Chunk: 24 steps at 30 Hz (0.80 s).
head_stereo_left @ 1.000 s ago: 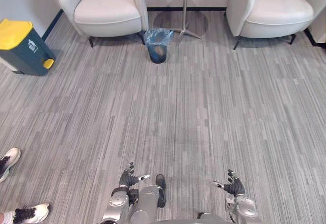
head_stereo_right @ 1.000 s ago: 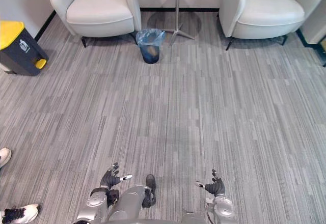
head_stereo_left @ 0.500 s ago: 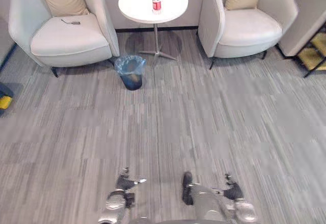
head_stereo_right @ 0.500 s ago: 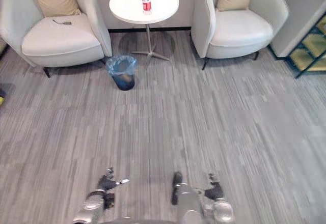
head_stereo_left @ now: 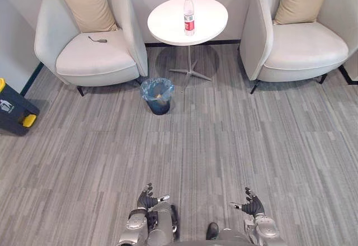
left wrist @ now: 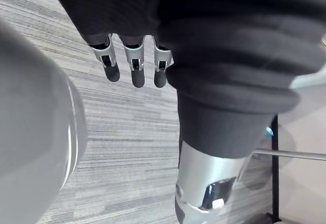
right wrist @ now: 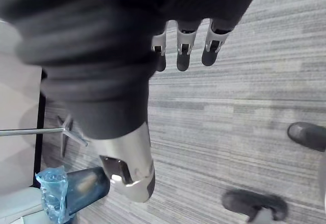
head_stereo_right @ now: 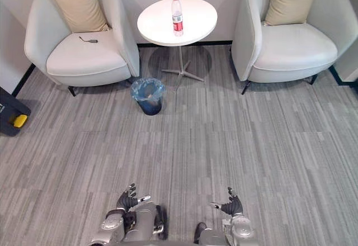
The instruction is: Gather rubbish on tea table into small bin, then transfer packed bag to large trash can.
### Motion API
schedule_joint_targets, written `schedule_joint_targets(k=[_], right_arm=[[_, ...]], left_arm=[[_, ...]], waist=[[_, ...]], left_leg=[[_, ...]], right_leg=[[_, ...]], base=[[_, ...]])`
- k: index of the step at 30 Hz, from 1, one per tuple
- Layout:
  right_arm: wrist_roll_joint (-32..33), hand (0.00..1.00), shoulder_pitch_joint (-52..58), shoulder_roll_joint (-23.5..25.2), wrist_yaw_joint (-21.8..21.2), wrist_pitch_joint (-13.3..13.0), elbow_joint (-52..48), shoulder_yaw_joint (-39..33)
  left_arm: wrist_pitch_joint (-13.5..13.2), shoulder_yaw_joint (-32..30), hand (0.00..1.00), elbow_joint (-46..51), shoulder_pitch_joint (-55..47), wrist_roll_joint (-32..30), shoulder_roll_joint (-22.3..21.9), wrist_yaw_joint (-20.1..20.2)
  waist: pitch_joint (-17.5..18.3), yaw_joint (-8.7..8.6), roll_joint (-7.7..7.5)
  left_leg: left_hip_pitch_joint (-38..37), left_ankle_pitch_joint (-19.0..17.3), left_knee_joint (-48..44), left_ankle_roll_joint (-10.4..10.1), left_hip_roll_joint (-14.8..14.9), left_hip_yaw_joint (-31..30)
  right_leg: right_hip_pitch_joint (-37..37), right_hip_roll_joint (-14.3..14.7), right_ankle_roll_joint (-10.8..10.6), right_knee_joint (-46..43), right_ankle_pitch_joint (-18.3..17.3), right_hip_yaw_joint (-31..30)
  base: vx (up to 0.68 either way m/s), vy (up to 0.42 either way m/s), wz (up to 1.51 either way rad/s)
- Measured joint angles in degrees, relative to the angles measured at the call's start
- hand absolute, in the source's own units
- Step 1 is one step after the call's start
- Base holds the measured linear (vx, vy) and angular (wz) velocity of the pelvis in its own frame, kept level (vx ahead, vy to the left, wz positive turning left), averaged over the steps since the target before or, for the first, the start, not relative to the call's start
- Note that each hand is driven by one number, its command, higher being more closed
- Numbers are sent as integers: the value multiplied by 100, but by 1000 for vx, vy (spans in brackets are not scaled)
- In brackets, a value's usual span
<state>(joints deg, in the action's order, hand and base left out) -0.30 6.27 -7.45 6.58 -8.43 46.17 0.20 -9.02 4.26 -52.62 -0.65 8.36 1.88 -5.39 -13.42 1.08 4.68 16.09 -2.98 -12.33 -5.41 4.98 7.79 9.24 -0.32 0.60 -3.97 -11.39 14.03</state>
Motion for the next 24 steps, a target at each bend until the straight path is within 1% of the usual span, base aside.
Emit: schedule_joint_targets(k=[1,2,3,4,5,6,7,8,9,10,11,12,13,14,15,16,17,18,19,20,21,22,23,24], right_arm=[[-5,0,-38,45,1,31,50,20],[-7,0,-41,89,-14,48,26,37],[8,0,-32,75,-24,50,5,24],[25,0,-27,39,-20,73,22,4],[26,0,-26,11,-9,81,23,-20],[25,0,-45,-6,-6,81,22,-20],[11,0,-78,-52,-11,74,20,-16],[-37,0,-82,0,-21,51,21,14],[-79,0,-62,55,-47,39,21,36],[-111,0,-30,92,-65,26,22,34],[-166,0,-10,111,-78,25,25,39],[-205,0,-21,113,-79,22,26,39],[-207,0,-2,90,-78,21,41,37],[-205,0,-38,83,-80,20,65,35],[-204,0,-114,71,-76,-2,59,35],[-197,0,-148,71,-76,-8,51,35],[-197,0,-149,72,-75,-13,29,36],[-195,0,-121,78,-74,-13,26,42],[-187,0,-71,83,-77,-14,34,50],[-158,0,-131,26,-76,-10,73,31],[-151,0,-236,10,-71,-16,121,26],[-144,0,-305,-43,-71,-23,169,27],[-136,0,-320,-57,-77,-4,295,28],[-133,0,-301,-54,-79,0,347,30]], left_arm=[[5,-8,0,-149,-19,2,28,-5],[16,-7,0,-177,-9,3,60,-3],[14,-21,0,-151,7,2,119,-2],[15,-25,0,-105,26,2,133,7],[14,-25,0,-56,25,0,112,9],[15,-25,0,-19,1,-1,97,10],[7,-21,0,45,-76,-1,113,13],[13,19,0,39,-134,-2,170,23],[24,62,0,37,-175,-4,188,34],[40,86,0,37,-167,-5,256,40],[46,150,0,35,-185,-5,279,39],[47,193,0,32,-217,-5,308,40],[48,190,0,32,-161,-3,295,34],[48,189,0,32,-140,-3,285,35],[49,188,0,30,-87,-3,276,37],[46,189,0,30,-68,-4,275,38],[45,189,0,29,-61,-4,276,38],[42,189,0,29,-75,-4,284,39],[40,189,0,20,-91,-4,351,37],[48,180,0,-51,-73,-3,269,27],[46,214,0,-115,-110,-4,246,63],[47,208,0,-161,-85,-6,182,62],[47,207,0,-185,-46,-6,125,84],[46,199,0,-184,-28,-6,100,118]], waist=[[26,38,63],[69,33,-90],[110,28,-278],[111,61,-372],[120,128,-387],[125,138,-370],[129,153,-364],[129,133,-414],[138,111,-430],[133,97,-418],[122,10,-393],[120,-61,-368],[101,-156,-336],[90,-172,-306],[53,-185,-233],[44,-193,-216],[45,-203,-217],[73,-221,-278],[122,-239,-425],[116,-220,-291],[167,-183,-206],[167,-207,-146],[175,-219,-100],[173,-247,-84]], left_leg=[[-112,602,111,554,-12,-8],[-121,508,129,546,-138,44],[-43,315,0,709,-342,47],[7,111,-179,743,-450,86],[-15,-141,-343,804,-537,136],[-95,-235,-359,816,-546,185],[-258,-338,-315,831,-569,237],[-613,-455,-148,855,-675,251],[-879,-556,-38,892,-740,233],[-1130,-592,30,979,-771,181],[-1427,-667,73,1050,-784,68],[-1646,-691,166,1066,-778,-59],[-1864,-690,287,1065,-711,-179],[-1925,-690,308,1064,-638,-229],[-2035,-690,307,1062,-480,-322],[-2130,-705,320,1028,-376,-355],[-2254,-755,349,943,-270,-401],[-2392,-892,359,698,-211,-458],[-2593,-1103,388,362,-218,-496],[-2674,-1174,420,263,-73,-552],[-2654,-1071,409,87,101,-556],[-2625,-1015,270,-4,172,-625],[-2425,-1009,-249,-24,276,-693],[-2213,-1004,-739,-47,329,-792]], right_leg=[[119,28,-123,-6,-148,-135],[148,-104,-184,5,-218,-157],[143,-300,-307,-6,-324,-136],[145,-440,-386,-90,-403,-155],[2,-600,-514,-565,-503,-284],[-182,-665,-581,-1028,-552,-407],[-466,-771,-663,-1854,-591,-595],[-862,-961,-997,-3009,-492,-718],[-1105,-1054,-1123,-3794,-467,-727],[-1317,-1085,-1027,-4378,-519,-681],[-1523,-1099,-817,-4763,-633,-513],[-1658,-1086,-629,-4757,-738,-300],[-1924,-1015,-454,-4504,-825,-42],[-2073,-950,-407,-4278,-844,56],[-2341,-801,-389,-3662,-838,194],[-2510,-718,-354,-3159,-748,211],[-2612,-652,-318,-2599,-498,193],[-2642,-632,-307,-1712,90,165],[-2628,-665,-112,-1251,1242,87],[-2616,-551,151,-1358,1172,116],[-2660,-426,208,-1475,971,119],[-2633,-345,272,-1567,761,180],[-2503,-278,316,-1533,587,274],[-2355,-242,330,-1428,539,346]], base=[[393,212,-31],[330,131,-11],[410,135,14],[490,160,9],[476,188,-4],[322,138,-19],[420,167,-18],[447,120,-9],[536,131,4],[468,54,23],[477,14,51],[578,-27,70],[467,-57,61],[437,-95,46],[334,-97,36],[430,-160,44],[443,-209,53],[558,-293,66],[496,-279,48],[505,-266,10],[548,-335,-13],[571,-382,4],[383,-296,29],[269,-210,43]])
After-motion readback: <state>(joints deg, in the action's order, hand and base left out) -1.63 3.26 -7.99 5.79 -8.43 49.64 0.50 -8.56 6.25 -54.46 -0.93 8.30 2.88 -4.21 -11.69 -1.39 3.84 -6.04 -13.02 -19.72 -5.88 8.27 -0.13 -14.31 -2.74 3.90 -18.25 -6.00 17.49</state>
